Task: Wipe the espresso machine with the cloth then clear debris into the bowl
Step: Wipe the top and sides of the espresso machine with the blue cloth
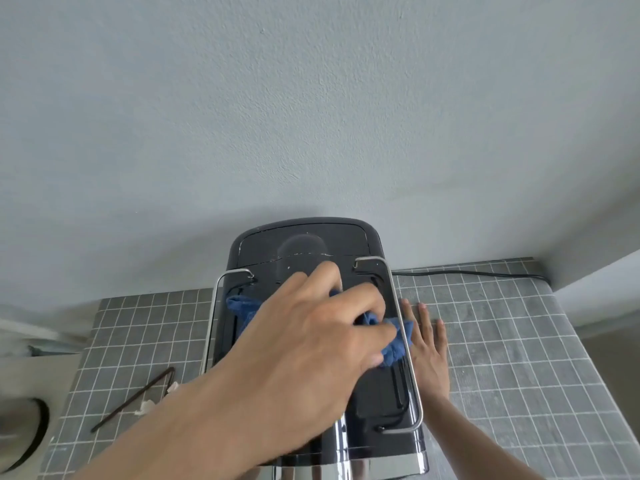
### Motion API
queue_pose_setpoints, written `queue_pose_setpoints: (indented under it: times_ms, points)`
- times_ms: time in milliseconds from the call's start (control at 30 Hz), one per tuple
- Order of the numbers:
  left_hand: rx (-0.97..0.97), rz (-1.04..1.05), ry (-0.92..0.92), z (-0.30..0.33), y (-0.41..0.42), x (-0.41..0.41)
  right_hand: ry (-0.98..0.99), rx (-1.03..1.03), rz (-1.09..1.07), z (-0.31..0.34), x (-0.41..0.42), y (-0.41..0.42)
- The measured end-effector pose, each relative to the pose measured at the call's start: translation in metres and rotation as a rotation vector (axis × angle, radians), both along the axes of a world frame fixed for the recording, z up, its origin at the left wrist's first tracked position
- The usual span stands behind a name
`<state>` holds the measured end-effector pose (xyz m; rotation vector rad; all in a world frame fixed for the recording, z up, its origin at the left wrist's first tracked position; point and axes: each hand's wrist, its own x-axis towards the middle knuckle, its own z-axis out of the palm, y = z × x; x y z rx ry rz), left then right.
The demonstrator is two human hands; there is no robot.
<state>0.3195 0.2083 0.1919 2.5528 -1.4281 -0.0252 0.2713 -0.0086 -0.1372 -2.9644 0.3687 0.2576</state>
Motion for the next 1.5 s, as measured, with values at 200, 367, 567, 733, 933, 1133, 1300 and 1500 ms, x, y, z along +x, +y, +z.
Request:
queue_pose_setpoints:
  times_ms: [200, 367, 567, 733, 933, 1133, 1300, 1500]
  points:
    - [0.027, -0.137, 0.030, -0.001, 0.012, -0.022, -0.042, 0.044, -0.008, 0.010, -0.001, 0.003]
    - [0.020, -0.012, -0.079, -0.003, 0.003, 0.000, -0.006, 0.037, -0.007, 0.007, -0.001, 0.000]
    - [-0.036, 0.114, -0.105, -0.007, -0.005, 0.024, -0.009, 0.038, -0.001, 0.010, -0.001, 0.002]
    - [0.064, 0.009, -0.007, 0.002, 0.008, -0.011, -0.004, 0.046, -0.001, 0.010, -0.001, 0.002]
    - [0.043, -0.035, 0.041, 0.004, 0.026, -0.039, -0.012, 0.057, -0.009, 0.017, -0.002, 0.003]
    - [0.023, 0.011, 0.008, 0.006, 0.024, -0.011, -0.014, 0.073, -0.006, 0.016, -0.001, 0.003]
    - [0.045, 0.187, -0.145, 0.001, 0.012, 0.028, -0.014, 0.067, -0.013, 0.014, -0.001, 0.004]
    - [0.079, 0.115, 0.001, 0.011, 0.027, 0.002, -0.017, 0.065, -0.012, 0.012, -0.002, 0.003]
